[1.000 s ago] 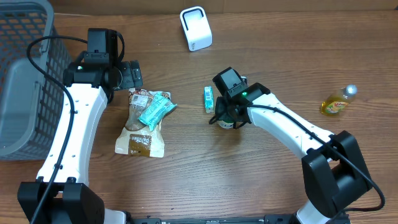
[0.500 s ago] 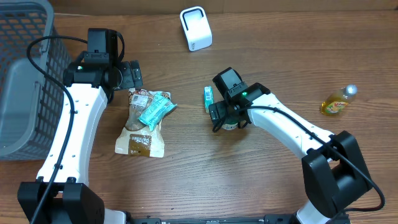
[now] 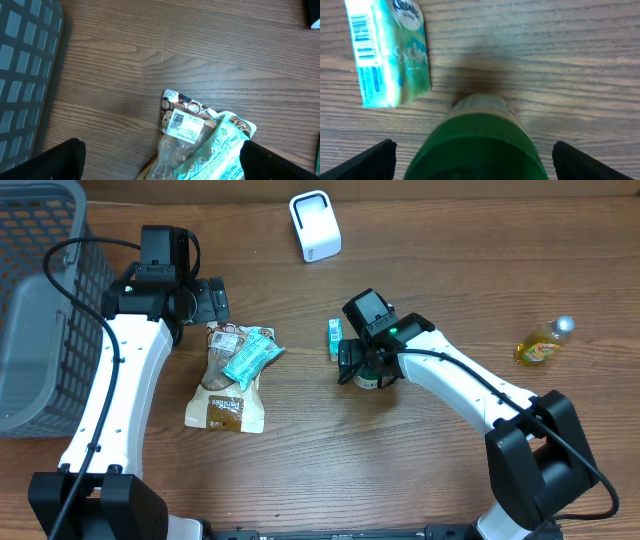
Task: Scan the item barcode
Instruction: 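Close the right gripper on the green jar lid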
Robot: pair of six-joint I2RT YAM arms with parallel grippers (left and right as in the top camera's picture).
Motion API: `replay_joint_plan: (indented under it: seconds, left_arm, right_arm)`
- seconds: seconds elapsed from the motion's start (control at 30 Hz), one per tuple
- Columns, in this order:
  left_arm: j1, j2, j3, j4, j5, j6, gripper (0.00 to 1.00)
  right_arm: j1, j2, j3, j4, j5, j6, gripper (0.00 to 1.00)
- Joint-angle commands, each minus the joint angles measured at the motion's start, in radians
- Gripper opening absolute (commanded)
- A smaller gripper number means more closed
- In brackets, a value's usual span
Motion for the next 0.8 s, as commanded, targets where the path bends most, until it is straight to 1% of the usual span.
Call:
replay_joint_plan:
  seconds: [0.0,0.07,0.17,0.23,0.4,0.53,0.67,0.77]
  left_arm:
    - [0.005,-0.008,0.007,0.002,-0.014,0.012,1.00]
    - [0.005,-0.008,0.007,0.002,-0.014,0.012,1.00]
    - [0.005,-0.008,0.007,0.002,-0.013,0.012,1.00]
    - [0.005,-0.008,0.007,0.002,-0.014,0.012,1.00]
    - [0.005,-0.008,0.007,0.002,-0.013,0.012,1.00]
    - [0.005,-0.008,0.007,0.002,-0.014,0.012,1.00]
    - [0.005,-0.008,0.007,0.002,-0.013,0.012,0.99]
    - [0.005,-0.008,0.007,0.002,-0.013,0.012,1.00]
  right_arm:
    - [-0.002,0.002,-0.001,0.009,0.000,0.011,0.96]
    - [-0.002,0.002,-0.001,0.010,0.000,0.011,0.96]
    - [-0.002,0.002,-0.001,0.010,0.000,0.011,0.91]
    - [-0.002,0.002,-0.002,0.010,0.001,0.011,0.91]
    - [-0.002,0.002,-0.002,-0.015,0.001,0.011,0.80]
    - [-0.002,0.002,-0.002,-0.043,0.048,0.010,0.76]
    - [-0.003,0.002,-0.002,-0.075,0.139,0.011,0.75]
    - [-0.003,0.002,-0.002,-0.096,0.153,0.011,0.75]
